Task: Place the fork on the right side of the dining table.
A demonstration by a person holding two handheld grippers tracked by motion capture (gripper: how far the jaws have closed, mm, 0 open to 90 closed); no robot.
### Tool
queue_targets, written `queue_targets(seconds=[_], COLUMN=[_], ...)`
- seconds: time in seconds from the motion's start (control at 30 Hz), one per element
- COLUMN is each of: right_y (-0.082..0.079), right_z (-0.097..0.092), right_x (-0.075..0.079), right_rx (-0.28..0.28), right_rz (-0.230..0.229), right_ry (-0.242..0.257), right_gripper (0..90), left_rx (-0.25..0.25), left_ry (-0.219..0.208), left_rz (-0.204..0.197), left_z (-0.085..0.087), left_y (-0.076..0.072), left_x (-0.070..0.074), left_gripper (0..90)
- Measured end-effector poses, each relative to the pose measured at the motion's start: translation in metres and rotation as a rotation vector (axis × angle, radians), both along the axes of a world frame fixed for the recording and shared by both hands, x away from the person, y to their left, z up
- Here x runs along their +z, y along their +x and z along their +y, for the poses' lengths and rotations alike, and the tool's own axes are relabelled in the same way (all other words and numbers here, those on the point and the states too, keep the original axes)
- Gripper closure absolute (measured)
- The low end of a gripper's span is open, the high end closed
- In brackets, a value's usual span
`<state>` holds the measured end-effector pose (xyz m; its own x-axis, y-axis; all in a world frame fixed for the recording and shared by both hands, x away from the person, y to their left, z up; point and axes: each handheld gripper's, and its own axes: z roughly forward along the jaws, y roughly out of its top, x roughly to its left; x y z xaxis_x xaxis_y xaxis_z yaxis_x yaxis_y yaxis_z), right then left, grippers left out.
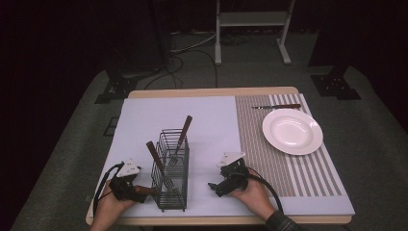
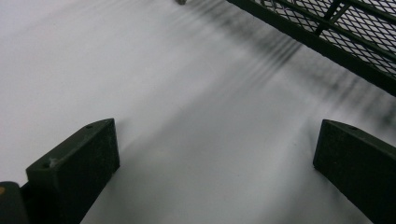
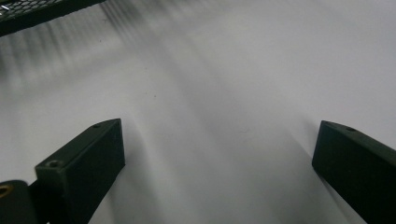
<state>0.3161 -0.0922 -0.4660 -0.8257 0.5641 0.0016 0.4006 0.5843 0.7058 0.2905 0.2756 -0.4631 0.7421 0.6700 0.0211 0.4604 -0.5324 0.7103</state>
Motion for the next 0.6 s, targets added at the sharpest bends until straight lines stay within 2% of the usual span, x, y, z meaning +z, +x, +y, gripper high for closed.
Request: queue_targets(seconds=[0.3,0.6], right_y=[-0.0003,-0.0008], right_z=[0.0,-0.0013], right_x=[0.0001,0.0058], right_rx=[-0.004,-0.003], right_rz=[0.001,0.037], right_ry=[-0.002,-0.052], right_gripper=[1.3,1.6], left_rx=[0.001,0.0], left_ry=[0.0,-0.001], left_rz=[0.0,0.0], left_z=[0.0,0.0], left_y=[-0.0001,0.0], left_x=[0.0,0.0], left_gripper=[0.0,0.0])
